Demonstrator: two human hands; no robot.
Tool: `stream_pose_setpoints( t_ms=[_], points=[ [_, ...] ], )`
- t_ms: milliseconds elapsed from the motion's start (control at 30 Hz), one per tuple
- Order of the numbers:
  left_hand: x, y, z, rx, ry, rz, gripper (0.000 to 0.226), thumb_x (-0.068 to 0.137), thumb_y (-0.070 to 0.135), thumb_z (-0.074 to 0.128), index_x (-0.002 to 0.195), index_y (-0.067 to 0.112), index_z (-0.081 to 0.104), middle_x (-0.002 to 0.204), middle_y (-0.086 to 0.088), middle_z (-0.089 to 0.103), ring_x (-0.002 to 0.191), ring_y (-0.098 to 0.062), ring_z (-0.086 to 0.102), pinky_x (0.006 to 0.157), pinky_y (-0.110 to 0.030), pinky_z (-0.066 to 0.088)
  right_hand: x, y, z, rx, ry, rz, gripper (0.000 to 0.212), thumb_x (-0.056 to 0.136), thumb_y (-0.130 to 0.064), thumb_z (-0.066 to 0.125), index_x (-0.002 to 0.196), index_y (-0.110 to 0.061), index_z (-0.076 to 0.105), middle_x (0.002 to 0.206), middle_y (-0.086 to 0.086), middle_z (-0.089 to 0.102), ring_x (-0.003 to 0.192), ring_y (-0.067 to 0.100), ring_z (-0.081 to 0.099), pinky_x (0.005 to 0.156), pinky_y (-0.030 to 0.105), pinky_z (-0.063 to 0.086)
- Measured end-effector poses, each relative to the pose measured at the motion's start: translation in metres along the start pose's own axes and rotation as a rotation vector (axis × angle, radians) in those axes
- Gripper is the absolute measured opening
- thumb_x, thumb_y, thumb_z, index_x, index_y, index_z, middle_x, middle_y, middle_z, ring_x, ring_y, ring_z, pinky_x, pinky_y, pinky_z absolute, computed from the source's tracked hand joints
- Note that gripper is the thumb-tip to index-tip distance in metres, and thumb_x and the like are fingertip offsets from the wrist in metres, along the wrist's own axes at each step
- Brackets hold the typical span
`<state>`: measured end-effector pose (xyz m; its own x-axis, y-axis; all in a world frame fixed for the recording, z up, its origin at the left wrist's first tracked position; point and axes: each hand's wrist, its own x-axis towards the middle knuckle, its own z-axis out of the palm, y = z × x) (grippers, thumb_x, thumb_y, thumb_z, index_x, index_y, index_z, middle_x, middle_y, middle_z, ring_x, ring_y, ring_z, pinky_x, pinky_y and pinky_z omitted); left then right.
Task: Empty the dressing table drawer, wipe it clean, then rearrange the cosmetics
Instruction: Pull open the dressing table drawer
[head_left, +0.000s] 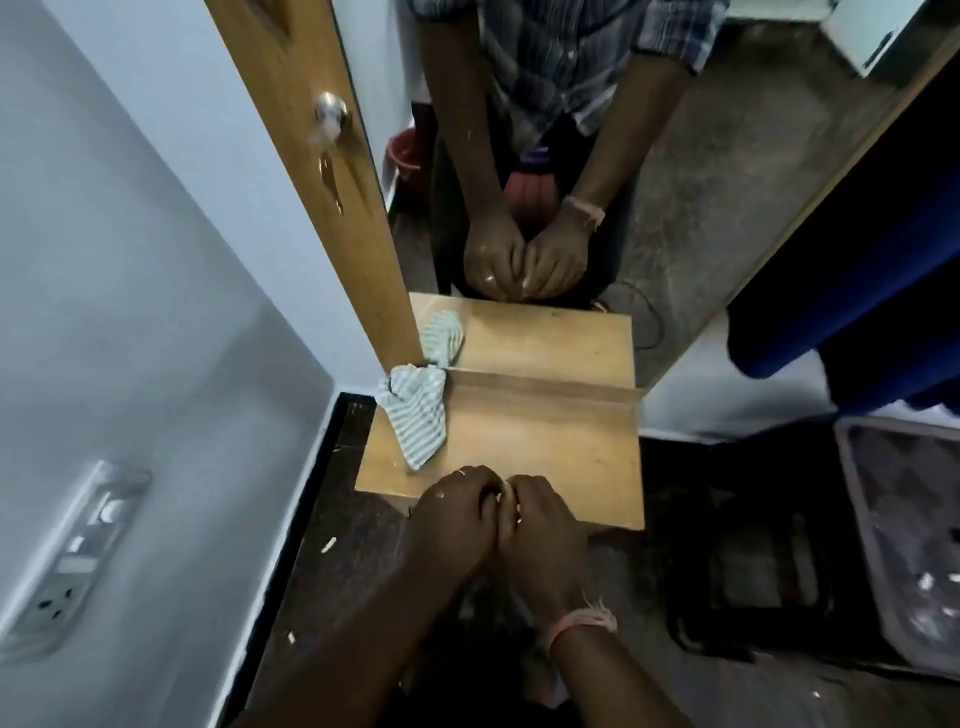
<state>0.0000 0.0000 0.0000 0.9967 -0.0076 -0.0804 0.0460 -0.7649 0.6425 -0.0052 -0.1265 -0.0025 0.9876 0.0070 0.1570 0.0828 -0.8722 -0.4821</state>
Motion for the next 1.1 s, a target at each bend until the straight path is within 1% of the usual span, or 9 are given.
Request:
stream_pose_setpoints(
  t_ms=[200, 267, 367, 433, 567, 700, 800, 1000, 1100],
  points=[
    [-0.025, -0.060, 0.056, 0.046, 0.201, 0.178, 0.012, 0.094, 0.023, 0.054, 0.093, 0.024, 0.066, 0.085, 0.008, 0.065, 0.078, -0.014, 0.061, 0.066, -0.034, 0.047, -0.035, 0.034, 0.072, 0.086, 0.154, -0.143, 0.019, 0.099, -0.021, 0.052, 0.085, -0.015, 0.064, 0.090, 0.002, 0.059, 0.075, 0.023, 0.060, 0.059, 0.035, 0.048],
    [-0.033, -0.082, 0.073, 0.110, 0.275, 0.214, 0.016, 0.095, 0.023, 0.053, 0.091, 0.022, 0.068, 0.084, 0.007, 0.066, 0.079, -0.014, 0.061, 0.068, -0.034, 0.045, -0.046, 0.044, 0.093, 0.093, 0.210, -0.213, 0.012, 0.095, -0.019, 0.057, 0.090, -0.014, 0.067, 0.100, 0.007, 0.060, 0.086, 0.025, 0.061, 0.069, 0.036, 0.051],
    [-0.040, -0.113, 0.095, 0.086, 0.341, 0.160, 0.026, 0.093, 0.025, 0.049, 0.101, 0.019, 0.073, 0.098, 0.005, 0.072, 0.090, -0.016, 0.064, 0.077, -0.031, 0.048, -0.058, 0.058, 0.122, 0.005, 0.240, -0.286, 0.013, 0.094, -0.021, 0.060, 0.100, -0.014, 0.070, 0.108, 0.011, 0.062, 0.095, 0.030, 0.061, 0.079, 0.042, 0.052],
    [-0.050, -0.127, 0.105, 0.011, 0.344, 0.106, 0.030, 0.091, 0.024, 0.048, 0.107, 0.019, 0.073, 0.106, 0.004, 0.073, 0.097, -0.017, 0.066, 0.084, -0.034, 0.052, -0.065, 0.061, 0.137, -0.072, 0.204, -0.298, 0.014, 0.093, -0.023, 0.061, 0.102, -0.016, 0.069, 0.107, 0.009, 0.063, 0.093, 0.031, 0.059, 0.081, 0.045, 0.050],
    [-0.076, -0.135, 0.105, -0.103, 0.308, 0.087, 0.025, 0.093, 0.017, 0.057, 0.111, 0.024, 0.073, 0.110, 0.007, 0.072, 0.098, -0.014, 0.067, 0.085, -0.036, 0.055, -0.063, 0.051, 0.145, -0.193, 0.137, -0.227, 0.015, 0.090, -0.027, 0.056, 0.094, -0.021, 0.070, 0.098, 0.002, 0.067, 0.090, 0.028, 0.058, 0.082, 0.043, 0.047],
    [-0.096, -0.136, 0.094, -0.174, 0.212, 0.096, 0.028, 0.094, 0.023, 0.055, 0.115, 0.030, 0.072, 0.113, 0.011, 0.072, 0.100, -0.009, 0.067, 0.087, -0.036, 0.056, -0.065, 0.033, 0.141, -0.252, 0.053, -0.147, 0.020, 0.088, -0.027, 0.055, 0.094, -0.018, 0.073, 0.098, 0.003, 0.073, 0.096, 0.029, 0.058, 0.086, 0.041, 0.046],
    [-0.107, -0.132, 0.088, -0.205, 0.175, 0.086, 0.027, 0.097, 0.023, 0.058, 0.119, 0.032, 0.071, 0.115, 0.012, 0.073, 0.101, -0.005, 0.067, 0.088, -0.033, 0.057, -0.067, 0.024, 0.131, -0.239, -0.041, -0.090, 0.026, 0.090, -0.025, 0.052, 0.104, -0.016, 0.073, 0.109, 0.006, 0.072, 0.108, 0.032, 0.054, 0.097, 0.039, 0.040],
    [-0.123, -0.135, 0.094, -0.292, 0.283, 0.079, 0.035, 0.098, 0.028, 0.057, 0.131, 0.039, 0.063, 0.123, 0.018, 0.067, 0.108, -0.001, 0.064, 0.095, -0.033, 0.054, -0.073, 0.022, 0.119, -0.124, -0.169, -0.026, 0.034, 0.094, -0.031, 0.052, 0.122, -0.019, 0.066, 0.124, 0.007, 0.066, 0.119, 0.034, 0.052, 0.105, 0.037, 0.036],
    [-0.126, -0.145, 0.103, -0.319, 0.332, 0.071, 0.040, 0.100, 0.021, 0.059, 0.136, 0.039, 0.060, 0.132, 0.011, 0.063, 0.117, -0.010, 0.061, 0.101, -0.038, 0.052, -0.092, 0.027, 0.117, -0.057, -0.169, -0.012, 0.028, 0.094, -0.034, 0.053, 0.112, -0.021, 0.070, 0.116, 0.004, 0.069, 0.113, 0.031, 0.054, 0.101, 0.036, 0.038]
  ],
)
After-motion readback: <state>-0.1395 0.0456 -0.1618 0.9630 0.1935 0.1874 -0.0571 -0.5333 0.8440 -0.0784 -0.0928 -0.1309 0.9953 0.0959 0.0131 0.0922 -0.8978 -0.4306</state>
